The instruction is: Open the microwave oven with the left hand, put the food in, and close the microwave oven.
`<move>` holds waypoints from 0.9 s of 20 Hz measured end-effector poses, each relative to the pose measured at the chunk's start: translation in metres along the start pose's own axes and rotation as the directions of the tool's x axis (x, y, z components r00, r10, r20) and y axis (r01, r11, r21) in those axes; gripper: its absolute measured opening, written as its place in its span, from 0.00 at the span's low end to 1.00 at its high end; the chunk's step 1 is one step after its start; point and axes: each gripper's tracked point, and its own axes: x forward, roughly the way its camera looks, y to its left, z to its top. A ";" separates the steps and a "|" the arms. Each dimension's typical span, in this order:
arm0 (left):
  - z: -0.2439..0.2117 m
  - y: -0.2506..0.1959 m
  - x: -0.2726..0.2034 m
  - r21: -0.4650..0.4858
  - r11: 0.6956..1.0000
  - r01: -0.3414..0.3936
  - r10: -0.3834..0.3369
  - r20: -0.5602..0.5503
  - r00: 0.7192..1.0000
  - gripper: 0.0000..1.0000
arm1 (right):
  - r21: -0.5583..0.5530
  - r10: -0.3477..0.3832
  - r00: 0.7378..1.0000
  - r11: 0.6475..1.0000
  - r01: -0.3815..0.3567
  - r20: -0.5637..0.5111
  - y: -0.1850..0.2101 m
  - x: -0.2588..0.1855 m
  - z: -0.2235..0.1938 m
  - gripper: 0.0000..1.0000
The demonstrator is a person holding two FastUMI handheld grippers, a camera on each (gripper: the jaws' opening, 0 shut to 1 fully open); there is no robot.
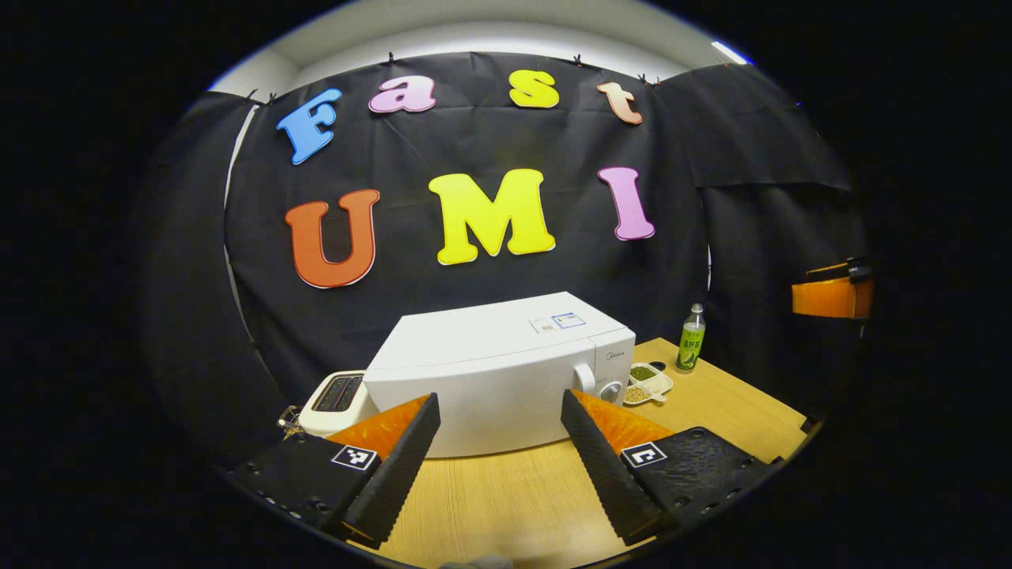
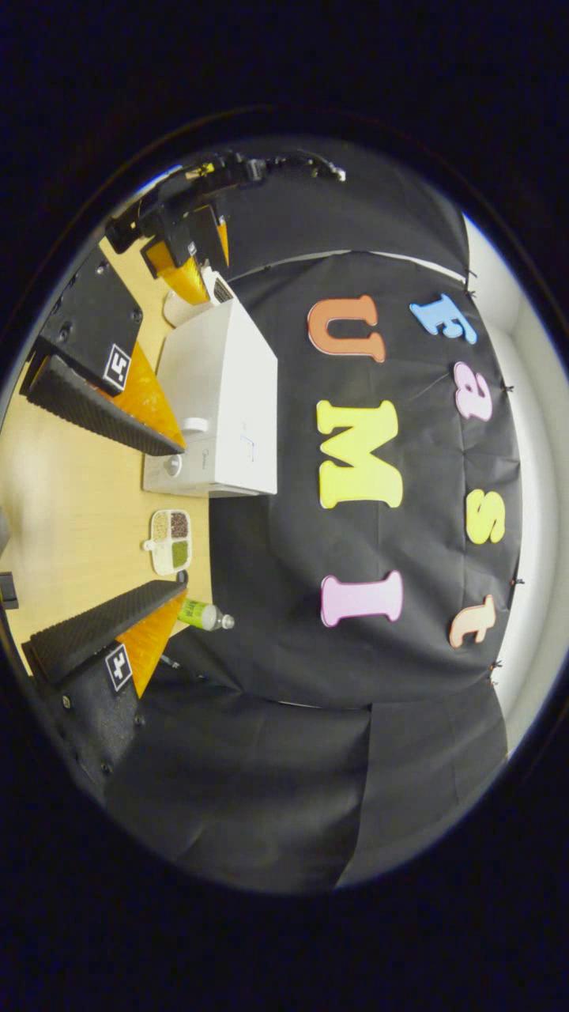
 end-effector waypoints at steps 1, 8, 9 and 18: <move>0.005 0.001 -0.012 -0.016 1.000 0.012 -0.012 0.001 1.000 0.96 | -0.009 -0.001 1.000 1.000 0.001 0.015 0.006 -0.003 0.003 0.92; 0.049 0.039 -0.075 -0.045 0.997 -0.058 0.062 0.094 0.994 0.96 | -0.026 0.017 0.995 1.000 -0.015 0.101 0.046 -0.028 0.025 0.92; 0.054 0.043 -0.083 -0.052 0.996 -0.071 0.076 0.106 0.991 0.96 | -0.023 0.023 0.994 1.000 -0.021 0.108 0.052 -0.032 0.027 0.92; 0.084 0.064 -0.127 -0.072 0.990 -0.123 0.133 0.163 0.978 0.96 | 0.020 0.060 0.985 0.998 -0.064 0.161 0.077 -0.052 0.051 0.92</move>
